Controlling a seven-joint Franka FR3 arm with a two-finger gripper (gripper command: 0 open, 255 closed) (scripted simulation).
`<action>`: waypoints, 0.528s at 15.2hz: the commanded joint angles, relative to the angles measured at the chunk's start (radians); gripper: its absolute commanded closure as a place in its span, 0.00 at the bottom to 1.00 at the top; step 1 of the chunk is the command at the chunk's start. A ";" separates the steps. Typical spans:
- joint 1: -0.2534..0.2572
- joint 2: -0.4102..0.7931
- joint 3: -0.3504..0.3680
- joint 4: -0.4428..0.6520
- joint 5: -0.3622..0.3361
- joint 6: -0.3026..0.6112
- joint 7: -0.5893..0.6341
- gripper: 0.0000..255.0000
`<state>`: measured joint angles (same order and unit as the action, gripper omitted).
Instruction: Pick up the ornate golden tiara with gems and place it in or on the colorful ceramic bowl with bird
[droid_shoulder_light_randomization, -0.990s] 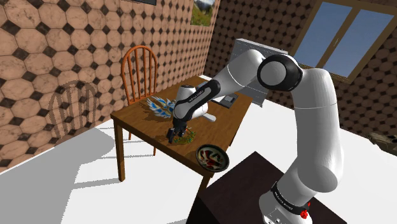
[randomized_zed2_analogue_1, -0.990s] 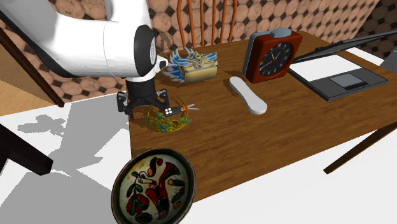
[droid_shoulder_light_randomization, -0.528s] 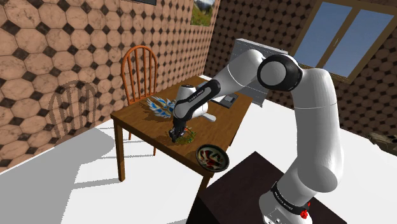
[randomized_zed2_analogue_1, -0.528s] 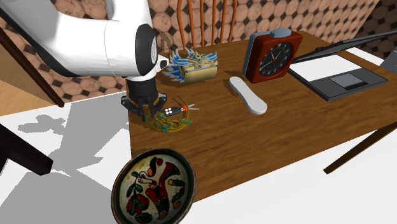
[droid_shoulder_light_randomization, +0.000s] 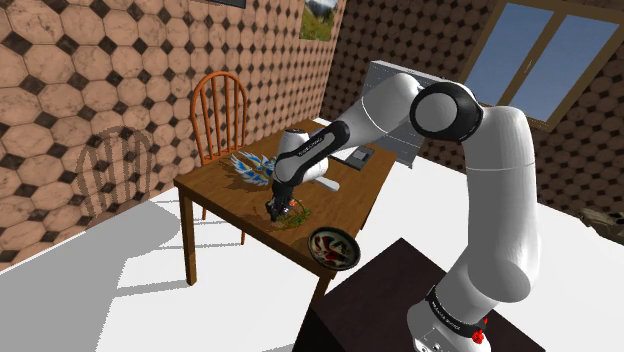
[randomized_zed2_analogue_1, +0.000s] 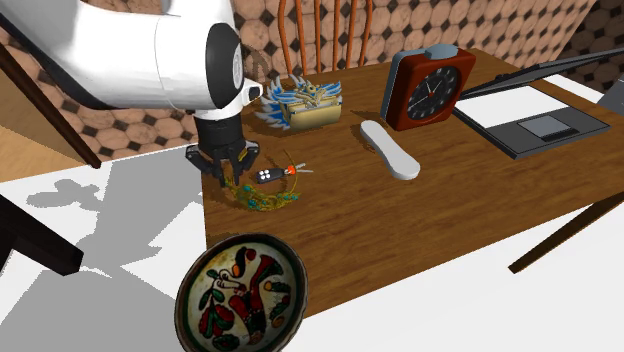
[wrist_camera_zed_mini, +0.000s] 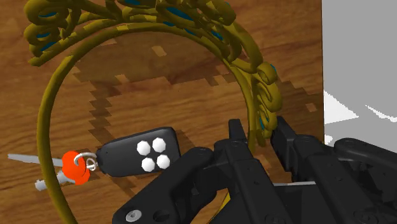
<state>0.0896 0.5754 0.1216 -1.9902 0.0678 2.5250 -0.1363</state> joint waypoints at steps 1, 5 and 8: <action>-0.001 -0.020 0.001 -0.003 0.001 -0.017 0.001 1.00; -0.003 -0.064 0.004 -0.008 0.003 -0.055 0.003 1.00; -0.005 -0.095 0.005 -0.011 0.005 -0.085 0.005 1.00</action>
<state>0.0858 0.4947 0.1259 -1.9952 0.0718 2.4496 -0.1314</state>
